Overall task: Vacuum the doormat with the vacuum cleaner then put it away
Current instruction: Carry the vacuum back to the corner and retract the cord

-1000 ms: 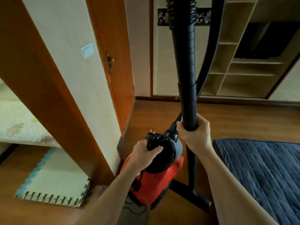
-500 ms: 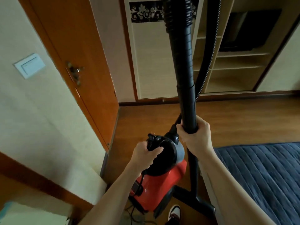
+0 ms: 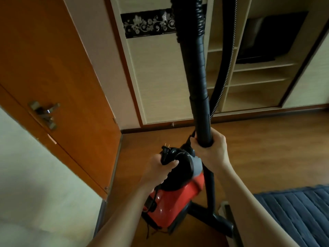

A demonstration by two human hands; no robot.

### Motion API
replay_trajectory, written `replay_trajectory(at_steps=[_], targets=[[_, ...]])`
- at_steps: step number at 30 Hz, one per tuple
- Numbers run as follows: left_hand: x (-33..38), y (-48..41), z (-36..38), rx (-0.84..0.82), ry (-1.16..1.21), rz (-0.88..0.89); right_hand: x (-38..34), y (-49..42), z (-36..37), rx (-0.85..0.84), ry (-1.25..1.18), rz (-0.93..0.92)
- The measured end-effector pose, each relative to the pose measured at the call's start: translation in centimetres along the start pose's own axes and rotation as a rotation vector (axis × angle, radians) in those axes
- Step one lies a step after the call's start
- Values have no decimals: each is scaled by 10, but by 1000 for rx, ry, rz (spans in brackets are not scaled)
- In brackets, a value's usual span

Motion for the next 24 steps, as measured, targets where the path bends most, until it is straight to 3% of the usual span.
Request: replay_trajectory(at_steps=[12,24], targets=[[-43,-223,25,-67,-16,41,78,-183,-10,185,39,58],[-46,-438,70,-308,-35,122,112,-358,-35,463,117,127]])
Point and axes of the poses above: each hand's wrist, its own y-axis away from the middle knuckle, its own z-axis out of the palm, x = y × z, the point moved 10 cm from there along -y, towards the middle knuckle, and after that the axes turned 13 degrees about z, right-handed, at the moved point
